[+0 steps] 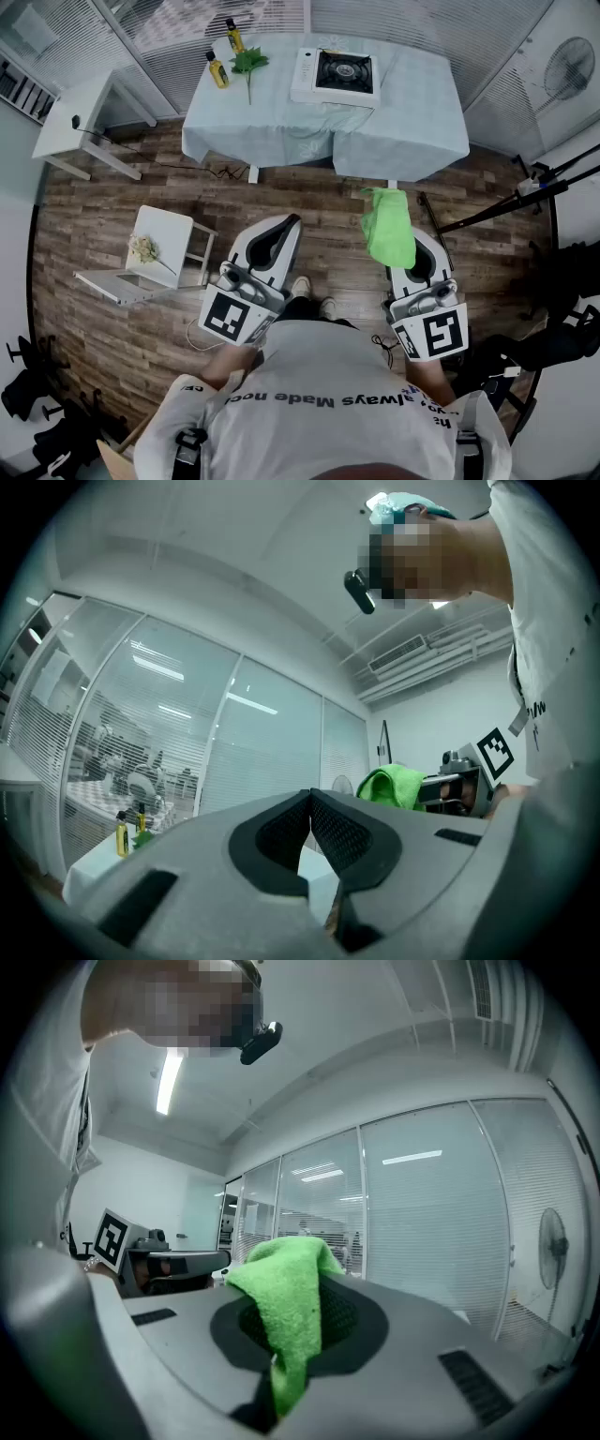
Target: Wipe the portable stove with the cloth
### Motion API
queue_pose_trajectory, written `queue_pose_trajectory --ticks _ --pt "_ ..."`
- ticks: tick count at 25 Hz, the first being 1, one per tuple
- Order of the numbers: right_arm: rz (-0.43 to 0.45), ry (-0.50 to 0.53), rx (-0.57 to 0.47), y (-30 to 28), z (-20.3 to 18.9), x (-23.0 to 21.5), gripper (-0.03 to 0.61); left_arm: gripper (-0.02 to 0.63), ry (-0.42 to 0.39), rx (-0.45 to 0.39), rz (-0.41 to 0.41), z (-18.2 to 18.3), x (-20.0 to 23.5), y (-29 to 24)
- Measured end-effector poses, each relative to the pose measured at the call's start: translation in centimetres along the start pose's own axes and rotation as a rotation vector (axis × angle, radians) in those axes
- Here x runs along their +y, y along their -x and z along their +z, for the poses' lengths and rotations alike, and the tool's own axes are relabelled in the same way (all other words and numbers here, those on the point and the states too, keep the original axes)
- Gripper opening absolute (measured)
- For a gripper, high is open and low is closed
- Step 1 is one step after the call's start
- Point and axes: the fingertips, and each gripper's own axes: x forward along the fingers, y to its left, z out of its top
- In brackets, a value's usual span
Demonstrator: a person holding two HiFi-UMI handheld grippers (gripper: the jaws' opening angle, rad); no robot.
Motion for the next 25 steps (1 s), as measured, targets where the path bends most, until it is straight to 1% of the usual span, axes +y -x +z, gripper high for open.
queue_pose_trajectory --ticks 3,7,11,15,19,25 --pt "-0.017 -0.004 -0.012 -1.8 0.3 0.3 0.023 0.012 0.001 -0.004 -0.003 0.2 1.7 0.1" --pt "-0.017 -0.016 -0.027 -4.5 0.7 1.3 0.023 0.012 -0.006 -0.005 -0.014 0.3 4.4 0.4" --pt "-0.026 -0.009 -0.03 -6.9 0.7 2.8 0.023 0.012 0.006 -0.003 -0.032 0.3 7.0 0.7" --pt "-0.027 -0.014 -0.028 -8.7 0.7 3.3 0.023 0.012 0.004 0.0 -0.042 0.4 8.9 0.3" --pt "-0.027 -0.018 -0.024 -9.9 0.5 2.3 0.023 0.012 0.0 0.002 -0.044 0.3 9.9 -0.7" --pt "-0.04 -0.021 -0.019 -12.0 -0.1 -0.8 0.023 0.012 0.006 0.004 -0.057 -0.4 11.2 -4.2"
